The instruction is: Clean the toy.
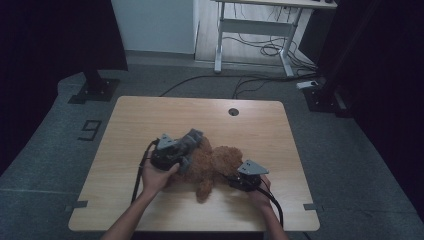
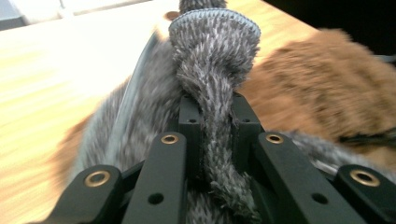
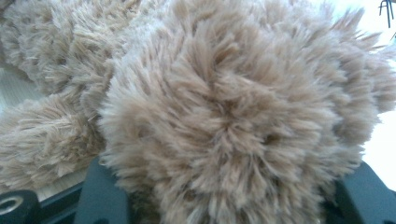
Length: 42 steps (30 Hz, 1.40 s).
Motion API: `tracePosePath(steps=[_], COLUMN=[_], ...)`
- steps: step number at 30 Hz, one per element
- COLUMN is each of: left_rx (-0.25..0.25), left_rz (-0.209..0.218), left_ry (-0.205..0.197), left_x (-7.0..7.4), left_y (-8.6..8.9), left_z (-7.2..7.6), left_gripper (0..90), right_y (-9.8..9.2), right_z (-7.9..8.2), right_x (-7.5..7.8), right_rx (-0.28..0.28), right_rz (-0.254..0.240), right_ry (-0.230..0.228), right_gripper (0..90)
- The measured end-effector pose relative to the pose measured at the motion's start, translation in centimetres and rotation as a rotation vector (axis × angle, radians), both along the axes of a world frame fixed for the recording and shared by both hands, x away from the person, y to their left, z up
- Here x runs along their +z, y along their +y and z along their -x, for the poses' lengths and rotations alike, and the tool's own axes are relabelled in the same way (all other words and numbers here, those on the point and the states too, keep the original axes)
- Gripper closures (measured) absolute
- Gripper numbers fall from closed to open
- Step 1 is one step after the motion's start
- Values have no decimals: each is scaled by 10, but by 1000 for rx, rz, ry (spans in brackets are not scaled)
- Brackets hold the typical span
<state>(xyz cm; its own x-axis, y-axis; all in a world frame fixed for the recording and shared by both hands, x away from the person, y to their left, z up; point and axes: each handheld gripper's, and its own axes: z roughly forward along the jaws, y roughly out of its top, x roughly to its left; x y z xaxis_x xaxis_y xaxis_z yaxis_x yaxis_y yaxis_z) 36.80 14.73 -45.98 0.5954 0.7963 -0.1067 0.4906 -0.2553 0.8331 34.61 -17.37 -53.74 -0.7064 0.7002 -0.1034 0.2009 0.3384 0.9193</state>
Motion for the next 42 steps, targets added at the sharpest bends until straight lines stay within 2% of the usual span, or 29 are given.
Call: tracePosePath(steps=[1, 4, 5, 6, 8, 9, 13, 16, 18, 24, 27, 29, 31, 34, 39, 42], left_rx=[17, 59, 69, 75, 67, 56, -15, -82, -123, -237, -265, -282, -293, -307, -296, -291], left_rz=[-2, -48, -53, -37, 17, 16, 0, 22, 20, -16, -32, -36, -43, -62, -90, -97], left_ry=[9, 51, 73, 84, 52, 28, -17, -29, -33, -12, 6, 32, 63, 109, 76, 72], left_x=[-2, -13, -19, -23, -21, -16, 14, 33, 40, 44, 40, 37, 31, 19, 15, 16], left_y=[8, 27, 31, 36, 40, 37, 12, -16, -40, -111, -137, -151, -160, -166, -161, -154], left_z=[0, -2, -3, -3, 0, 2, 4, 3, 1, -5, -10, -14, -17, -19, -13, -11], left_gripper=[790, 791, 791, 791, 793, 794, 793, 793, 793, 790, 790, 789, 787, 782, 790, 793], right_y=[0, 0, -1, -1, -1, -1, -1, 0, 0, 0, 1, 1, 2, 3, 5, 5], right_z=[0, 0, -1, -1, -1, -1, -1, -1, -1, -1, 0, 1, 2, 3, 4, 5], right_x=[0, 0, -1, -1, -1, -1, -1, -1, -1, -1, -1, -1, 0, 0, -1, -1], right_rx=[0, -3, -4, -6, -7, -6, -7, -10, -10, -9, -12, -15, -15, -17, -17, -15], right_rz=[-1, -4, -6, -10, -10, -10, -9, -8, -8, -11, -7, -2, 14, 29, 49, 54], right_ry=[0, 5, 7, 11, 14, 13, 13, 12, 12, 10, 2, -2, -10, -19, -33, -35], right_gripper=[413, 413, 413, 413, 413, 413, 413, 412, 412, 411, 411, 411, 411, 411, 411, 410])
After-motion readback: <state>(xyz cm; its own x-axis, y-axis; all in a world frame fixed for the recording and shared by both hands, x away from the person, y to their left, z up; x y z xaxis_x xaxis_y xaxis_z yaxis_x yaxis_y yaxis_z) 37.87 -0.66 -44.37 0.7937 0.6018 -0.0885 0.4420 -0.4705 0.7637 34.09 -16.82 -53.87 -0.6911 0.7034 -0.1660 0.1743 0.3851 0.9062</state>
